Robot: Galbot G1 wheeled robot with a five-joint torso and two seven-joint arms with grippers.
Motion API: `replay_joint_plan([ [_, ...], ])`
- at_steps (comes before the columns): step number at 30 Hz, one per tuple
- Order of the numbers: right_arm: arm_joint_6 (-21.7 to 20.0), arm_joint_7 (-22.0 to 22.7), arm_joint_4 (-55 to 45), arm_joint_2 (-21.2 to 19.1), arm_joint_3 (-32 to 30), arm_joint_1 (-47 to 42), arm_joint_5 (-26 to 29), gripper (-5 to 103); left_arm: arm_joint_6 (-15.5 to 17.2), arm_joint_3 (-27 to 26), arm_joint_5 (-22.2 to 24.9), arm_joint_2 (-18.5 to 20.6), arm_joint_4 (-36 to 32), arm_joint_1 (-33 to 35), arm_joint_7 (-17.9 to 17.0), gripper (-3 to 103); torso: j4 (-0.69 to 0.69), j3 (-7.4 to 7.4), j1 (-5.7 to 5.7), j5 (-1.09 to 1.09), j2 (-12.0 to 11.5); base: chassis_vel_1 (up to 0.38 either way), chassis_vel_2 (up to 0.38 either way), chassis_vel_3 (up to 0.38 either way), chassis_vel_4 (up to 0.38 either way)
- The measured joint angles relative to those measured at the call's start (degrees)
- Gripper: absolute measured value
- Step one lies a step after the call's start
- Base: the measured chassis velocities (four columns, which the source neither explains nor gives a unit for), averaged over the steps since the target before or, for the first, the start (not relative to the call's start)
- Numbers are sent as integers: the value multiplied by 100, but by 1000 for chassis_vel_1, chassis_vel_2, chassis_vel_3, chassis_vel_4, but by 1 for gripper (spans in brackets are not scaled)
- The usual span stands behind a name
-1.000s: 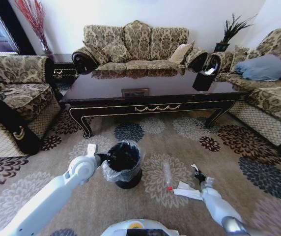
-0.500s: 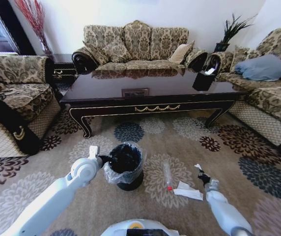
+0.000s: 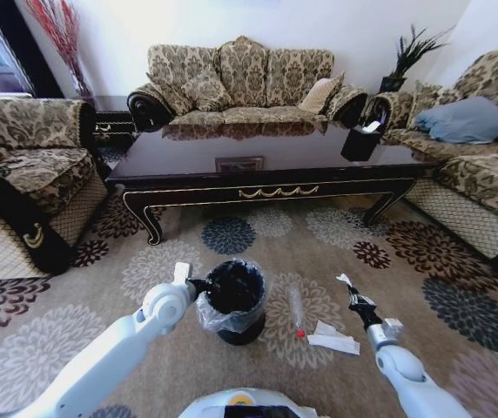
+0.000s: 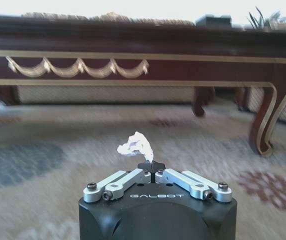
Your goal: Move to the front of the table and pick up the trash from the floor, then place it into the trash bin.
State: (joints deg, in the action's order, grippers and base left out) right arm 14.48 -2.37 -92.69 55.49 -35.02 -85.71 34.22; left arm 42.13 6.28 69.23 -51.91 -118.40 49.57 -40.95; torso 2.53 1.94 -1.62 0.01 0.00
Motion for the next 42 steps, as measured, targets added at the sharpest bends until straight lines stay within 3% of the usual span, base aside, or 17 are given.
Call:
replay_joint_plan([
  [10, -20, -32, -1822, -23, -208, -1131, -230, 0, 0, 7, -100, 24, -98, 244, 1, 3, 0, 0, 0, -1, 0, 0, 0, 0, 0],
  [23, -408, 189, -3555, 41, 292, -1847, -566, 0, 0, 111, -290, -93, -160, 312, 33, 3, -1, 0, 0, -1, 0, 0, 0, 0, 0],
  [33, -500, 186, -4034, -63, 406, -2251, -623, 0, 0, 758, -335, -600, 119, -176, 55, 3, 0, 0, 0, 0, 0, 0, 0, 0, 0],
  [42, -344, 99, -3862, -61, 524, -2331, -1052, 0, 0, 1200, -314, -697, 147, -527, -62, 3, 1, 0, 0, 0, 0, 0, 0, 0, 0],
])
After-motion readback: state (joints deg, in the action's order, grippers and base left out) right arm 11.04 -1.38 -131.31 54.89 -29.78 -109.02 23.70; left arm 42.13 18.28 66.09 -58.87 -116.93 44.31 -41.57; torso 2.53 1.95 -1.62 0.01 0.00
